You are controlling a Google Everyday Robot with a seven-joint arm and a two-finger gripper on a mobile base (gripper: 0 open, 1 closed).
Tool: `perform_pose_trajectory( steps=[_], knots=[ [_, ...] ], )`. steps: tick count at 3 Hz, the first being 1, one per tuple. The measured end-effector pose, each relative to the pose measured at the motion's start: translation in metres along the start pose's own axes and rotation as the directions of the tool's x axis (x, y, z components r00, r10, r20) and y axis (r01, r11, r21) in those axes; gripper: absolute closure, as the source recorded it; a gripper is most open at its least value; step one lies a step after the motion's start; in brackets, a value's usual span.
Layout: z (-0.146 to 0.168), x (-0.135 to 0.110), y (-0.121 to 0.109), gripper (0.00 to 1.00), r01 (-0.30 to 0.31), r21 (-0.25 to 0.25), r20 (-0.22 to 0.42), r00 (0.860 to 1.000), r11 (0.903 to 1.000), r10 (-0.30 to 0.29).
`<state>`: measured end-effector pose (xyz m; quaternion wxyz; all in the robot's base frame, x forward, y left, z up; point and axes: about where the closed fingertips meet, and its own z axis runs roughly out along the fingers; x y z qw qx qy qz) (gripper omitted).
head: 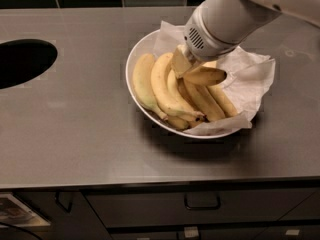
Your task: Pick banana from white bowl
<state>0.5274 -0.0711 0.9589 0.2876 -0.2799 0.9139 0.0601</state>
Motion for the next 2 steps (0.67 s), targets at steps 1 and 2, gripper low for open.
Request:
perform_pose_trajectory(
  steps=[1, 2],
  knots=[
    [-0.014, 0.0, 0.001, 1.0, 0.044, -0.089, 0.087, 0.996, 0.9951, -0.036],
    [-0.03, 0.003, 0.005, 1.0, 0.111, -0.181, 0.157, 0.984, 0.9773, -0.082]
  ],
)
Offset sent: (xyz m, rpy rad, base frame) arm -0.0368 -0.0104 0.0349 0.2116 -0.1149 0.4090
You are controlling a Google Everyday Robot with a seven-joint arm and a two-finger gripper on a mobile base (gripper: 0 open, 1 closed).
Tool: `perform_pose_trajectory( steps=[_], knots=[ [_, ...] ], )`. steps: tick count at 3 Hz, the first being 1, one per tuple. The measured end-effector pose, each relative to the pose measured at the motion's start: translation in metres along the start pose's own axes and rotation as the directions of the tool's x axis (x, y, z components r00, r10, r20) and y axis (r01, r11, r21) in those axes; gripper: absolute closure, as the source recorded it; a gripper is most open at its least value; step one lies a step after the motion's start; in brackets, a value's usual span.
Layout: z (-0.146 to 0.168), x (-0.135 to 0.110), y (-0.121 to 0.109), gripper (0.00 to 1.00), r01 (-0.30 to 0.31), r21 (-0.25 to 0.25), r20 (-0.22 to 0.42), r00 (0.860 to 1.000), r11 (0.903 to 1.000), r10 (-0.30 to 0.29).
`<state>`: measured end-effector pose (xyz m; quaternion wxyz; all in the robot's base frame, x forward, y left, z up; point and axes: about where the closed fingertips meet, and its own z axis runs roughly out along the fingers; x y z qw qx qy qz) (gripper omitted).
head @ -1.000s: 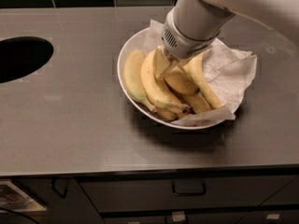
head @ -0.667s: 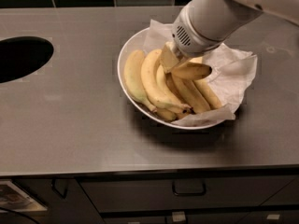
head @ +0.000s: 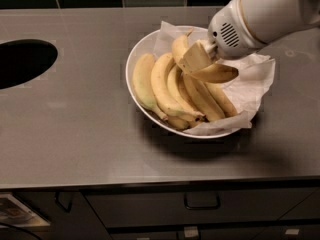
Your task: Pick banana from white bowl
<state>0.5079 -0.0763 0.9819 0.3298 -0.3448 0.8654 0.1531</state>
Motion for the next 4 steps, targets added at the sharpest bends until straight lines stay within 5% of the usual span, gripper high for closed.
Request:
perform_pose_trajectory(
  steps=[2, 4],
  knots=[
    [-0.032, 0.003, 0.02, 1.0, 0.184, -0.12, 0.08, 0.981, 0.9756, -0.175],
    [-0.074, 0.009, 0.036, 1.0, 0.271, -0.103, 0.14, 0.956, 0.9569, -0.256]
  ],
)
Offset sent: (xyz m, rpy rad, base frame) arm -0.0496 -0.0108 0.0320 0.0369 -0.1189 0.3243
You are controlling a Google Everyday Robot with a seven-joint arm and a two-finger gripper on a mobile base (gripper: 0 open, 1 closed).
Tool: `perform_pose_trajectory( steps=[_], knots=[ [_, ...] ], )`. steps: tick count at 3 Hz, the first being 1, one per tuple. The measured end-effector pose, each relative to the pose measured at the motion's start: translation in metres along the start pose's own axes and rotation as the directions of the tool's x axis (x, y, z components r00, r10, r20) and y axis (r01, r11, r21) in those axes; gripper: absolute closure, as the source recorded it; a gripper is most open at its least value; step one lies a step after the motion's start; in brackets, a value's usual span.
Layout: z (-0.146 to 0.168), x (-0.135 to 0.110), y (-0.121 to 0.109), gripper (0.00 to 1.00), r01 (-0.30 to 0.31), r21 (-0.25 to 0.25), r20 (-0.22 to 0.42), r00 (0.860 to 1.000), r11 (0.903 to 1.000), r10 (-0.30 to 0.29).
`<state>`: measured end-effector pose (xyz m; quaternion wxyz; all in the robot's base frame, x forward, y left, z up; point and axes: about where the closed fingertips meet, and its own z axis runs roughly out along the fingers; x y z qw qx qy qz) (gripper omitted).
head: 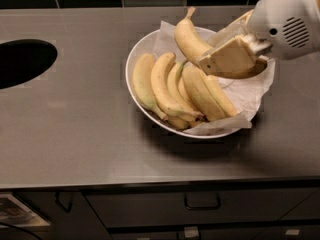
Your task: Pick banana from white bowl
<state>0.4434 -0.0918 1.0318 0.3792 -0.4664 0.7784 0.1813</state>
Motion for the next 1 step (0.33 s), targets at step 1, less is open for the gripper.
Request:
perform_pose_trajectory(
  steps=[1],
  knots=[
    [-0.0012, -0.0004, 0.0006, 1.0, 0.003, 0.001, 0.003, 1.0, 1.0, -0.003]
  ],
)
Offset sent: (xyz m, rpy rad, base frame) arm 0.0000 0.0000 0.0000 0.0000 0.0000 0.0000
